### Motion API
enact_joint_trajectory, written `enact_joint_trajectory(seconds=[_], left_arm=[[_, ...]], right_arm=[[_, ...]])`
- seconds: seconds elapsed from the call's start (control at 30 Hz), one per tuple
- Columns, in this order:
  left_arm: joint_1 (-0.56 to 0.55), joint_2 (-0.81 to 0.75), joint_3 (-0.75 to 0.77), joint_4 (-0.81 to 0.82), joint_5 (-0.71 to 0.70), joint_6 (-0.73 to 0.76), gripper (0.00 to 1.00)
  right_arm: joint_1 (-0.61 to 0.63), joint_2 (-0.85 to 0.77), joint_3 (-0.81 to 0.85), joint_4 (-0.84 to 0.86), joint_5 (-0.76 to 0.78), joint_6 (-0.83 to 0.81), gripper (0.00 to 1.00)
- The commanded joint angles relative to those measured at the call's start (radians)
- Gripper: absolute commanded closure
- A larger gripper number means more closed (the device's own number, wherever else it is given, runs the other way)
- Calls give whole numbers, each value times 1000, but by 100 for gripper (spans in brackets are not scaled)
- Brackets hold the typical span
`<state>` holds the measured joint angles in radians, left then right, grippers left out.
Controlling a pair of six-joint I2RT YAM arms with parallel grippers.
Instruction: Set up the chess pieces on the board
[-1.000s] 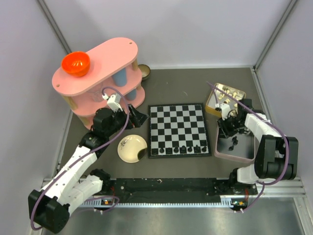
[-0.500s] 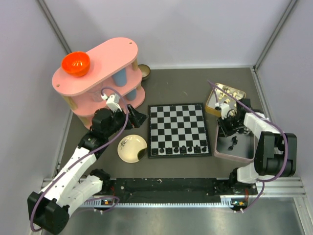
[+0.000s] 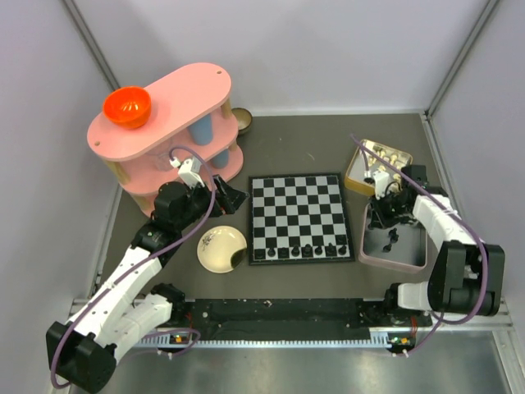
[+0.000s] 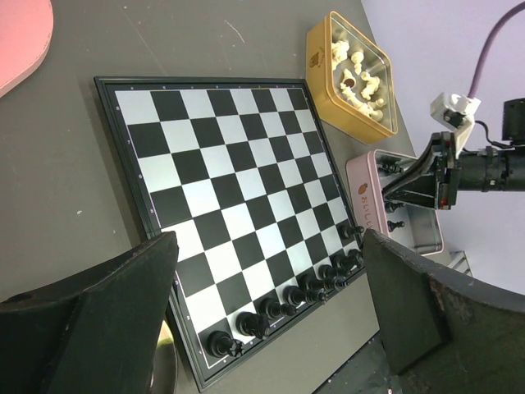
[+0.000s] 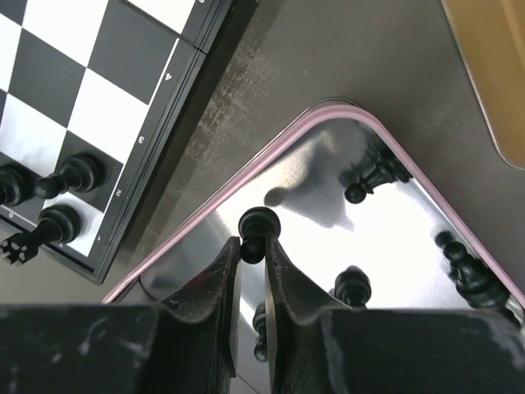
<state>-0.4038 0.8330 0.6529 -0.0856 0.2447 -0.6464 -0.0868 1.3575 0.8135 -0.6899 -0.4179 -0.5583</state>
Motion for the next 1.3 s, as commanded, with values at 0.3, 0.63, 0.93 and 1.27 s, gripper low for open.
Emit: enact_joint_trajectory(seconds=[0.3, 0.63, 0.93, 1.27], left_arm=[[-1, -14, 22, 40, 2, 7, 1], [-1, -38, 19, 11, -18, 4, 1], [-1, -71, -18, 14, -39, -22, 1], [-1, -72, -19, 10, -42, -15, 1]], right_arm=[[137, -147, 187, -188, -107, -29, 91], [472, -25, 220, -142, -78, 8, 91], [545, 55, 190, -76, -12, 35, 91], [568, 115, 181, -56, 50, 44, 90]])
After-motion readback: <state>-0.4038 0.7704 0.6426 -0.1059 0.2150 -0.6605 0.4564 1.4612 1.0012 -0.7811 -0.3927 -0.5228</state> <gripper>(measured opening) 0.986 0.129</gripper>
